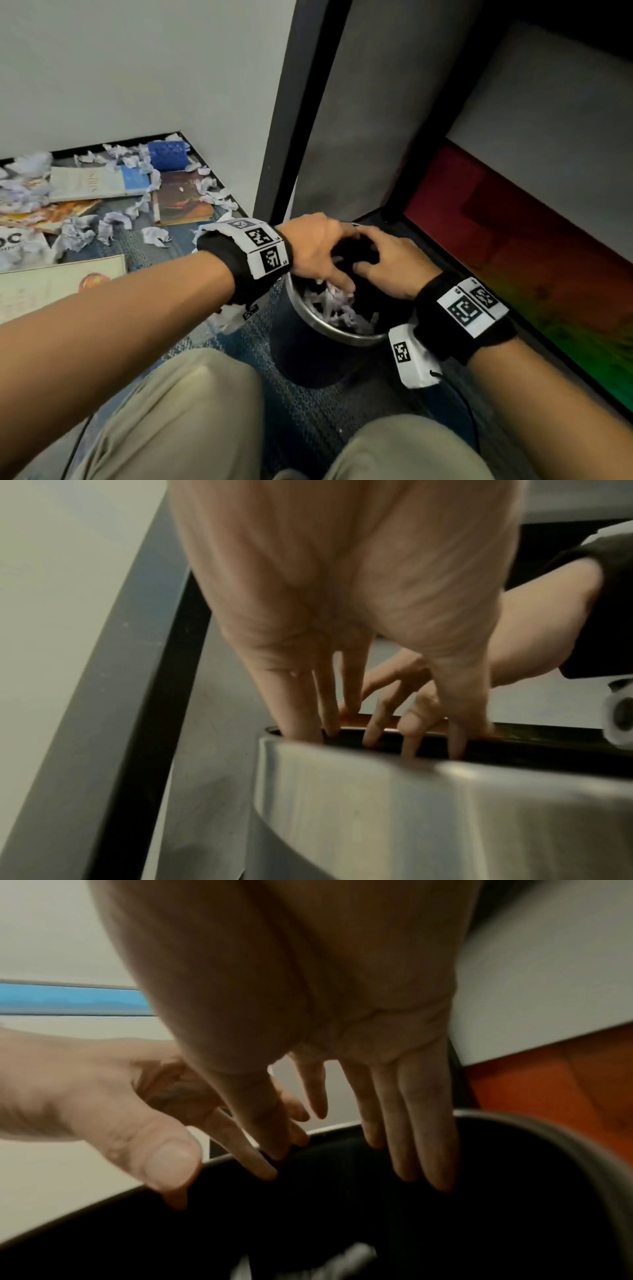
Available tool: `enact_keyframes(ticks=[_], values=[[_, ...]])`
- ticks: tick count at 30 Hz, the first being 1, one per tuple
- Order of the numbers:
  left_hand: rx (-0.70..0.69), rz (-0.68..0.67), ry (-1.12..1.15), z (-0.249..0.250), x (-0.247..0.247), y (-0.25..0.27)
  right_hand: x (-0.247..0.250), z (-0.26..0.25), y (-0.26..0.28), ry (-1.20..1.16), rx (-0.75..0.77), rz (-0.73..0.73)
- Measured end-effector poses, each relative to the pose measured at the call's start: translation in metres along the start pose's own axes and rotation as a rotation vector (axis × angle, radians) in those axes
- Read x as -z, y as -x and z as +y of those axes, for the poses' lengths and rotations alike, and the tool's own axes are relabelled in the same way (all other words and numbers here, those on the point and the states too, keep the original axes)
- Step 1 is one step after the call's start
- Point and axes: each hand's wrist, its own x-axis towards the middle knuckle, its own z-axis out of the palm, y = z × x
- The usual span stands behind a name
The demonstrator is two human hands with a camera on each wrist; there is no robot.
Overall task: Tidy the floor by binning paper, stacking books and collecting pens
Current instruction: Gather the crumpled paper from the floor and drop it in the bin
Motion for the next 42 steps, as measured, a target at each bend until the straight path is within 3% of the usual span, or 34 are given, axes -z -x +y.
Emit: enact_keyframes(ticks=[4, 8, 15, 19, 23, 26, 32, 34, 42], values=[[0.032, 0.069, -0.100, -0.007, 0.021, 0.018, 0.022, -0.021, 0.007, 0.163, 0.039, 0.124], [0.109, 0.062, -0.189, -0.033, 0.047, 0.056, 0.030, -0.070, 0.013, 0.183, 0.162, 0.196], [0.369, 0.097, -0.309, -0.139, 0.081, 0.138, -0.025, -0.201, -0.004, 0.256, 0.350, 0.210], [0.523, 0.052, -0.217, -0.212, 0.050, 0.192, -0.085, -0.261, -0.041, 0.383, 0.363, 0.064], [0.714, -0.017, -0.074, -0.265, 0.004, 0.252, -0.145, -0.302, -0.069, 0.539, 0.460, -0.262], [0.852, -0.001, 0.062, -0.280, -0.028, 0.281, -0.187, -0.312, -0.082, 0.609, 0.431, -0.478], [1.341, 0.174, 0.207, -0.297, -0.112, 0.307, -0.264, -0.283, -0.089, 0.695, 0.369, -0.559], [1.437, 0.171, 0.301, -0.303, -0.136, 0.316, -0.285, -0.267, -0.092, 0.657, 0.310, -0.589], [1.371, 0.195, 0.259, -0.301, -0.171, 0.334, -0.326, -0.216, -0.089, 0.294, 0.306, -0.442]])
